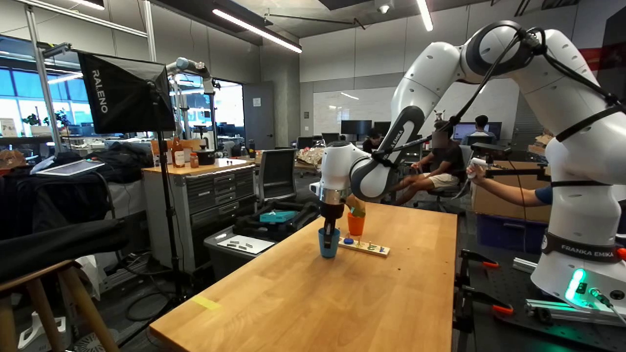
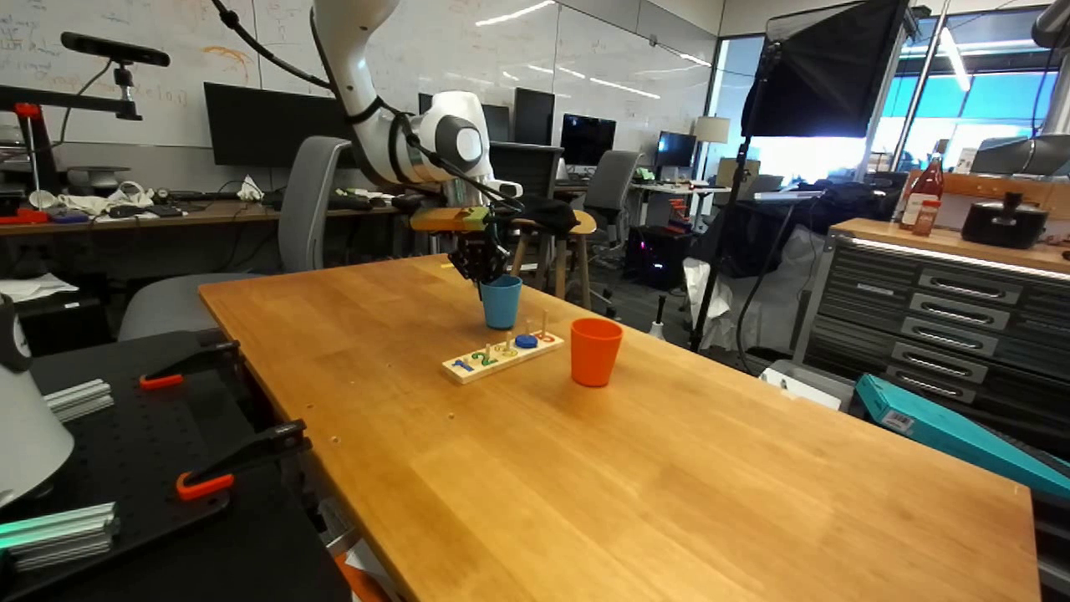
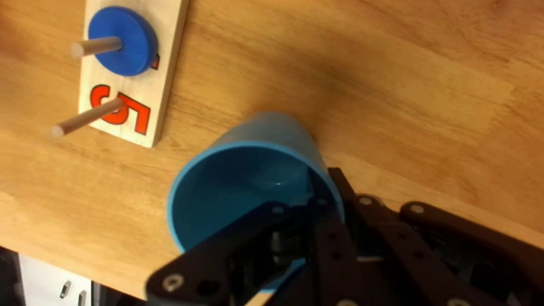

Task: Put the blue cup in the orange cup

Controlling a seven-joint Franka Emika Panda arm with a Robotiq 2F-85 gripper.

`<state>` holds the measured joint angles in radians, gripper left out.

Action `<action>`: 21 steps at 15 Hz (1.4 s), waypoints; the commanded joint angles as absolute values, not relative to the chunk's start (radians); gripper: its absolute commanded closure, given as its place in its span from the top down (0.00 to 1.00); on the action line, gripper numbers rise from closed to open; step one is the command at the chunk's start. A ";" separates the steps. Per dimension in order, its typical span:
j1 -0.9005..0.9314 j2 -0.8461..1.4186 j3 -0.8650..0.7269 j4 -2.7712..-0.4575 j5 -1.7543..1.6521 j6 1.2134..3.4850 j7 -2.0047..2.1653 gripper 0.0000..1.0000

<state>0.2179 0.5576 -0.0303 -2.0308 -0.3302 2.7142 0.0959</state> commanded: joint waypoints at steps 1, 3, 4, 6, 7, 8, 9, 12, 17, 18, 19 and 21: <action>0.224 0.576 -0.048 -1.986 -0.334 2.723 0.086 0.01; 0.223 0.567 -0.048 -1.979 -0.332 2.715 0.084 0.01; 0.223 0.561 -0.048 -1.973 -0.331 2.708 0.084 0.01; 0.226 0.513 -0.062 -1.985 -0.340 2.684 0.092 0.01; 0.225 0.497 -0.073 -1.985 -0.346 2.677 0.094 0.01; 0.222 0.479 -0.090 -1.988 -0.355 2.670 0.100 0.01; 0.214 0.462 -0.106 -1.991 -0.359 2.653 0.100 0.01; 0.185 0.413 -0.157 -1.994 -0.376 2.590 0.108 0.01; 0.114 0.389 -0.207 -1.987 -0.419 2.508 0.111 0.01; 0.101 0.391 -0.210 -1.986 -0.425 2.496 0.112 0.01; 0.089 0.396 -0.211 -1.985 -0.427 2.486 0.111 0.01; 0.069 0.404 -0.204 -1.985 -0.423 2.452 0.103 0.01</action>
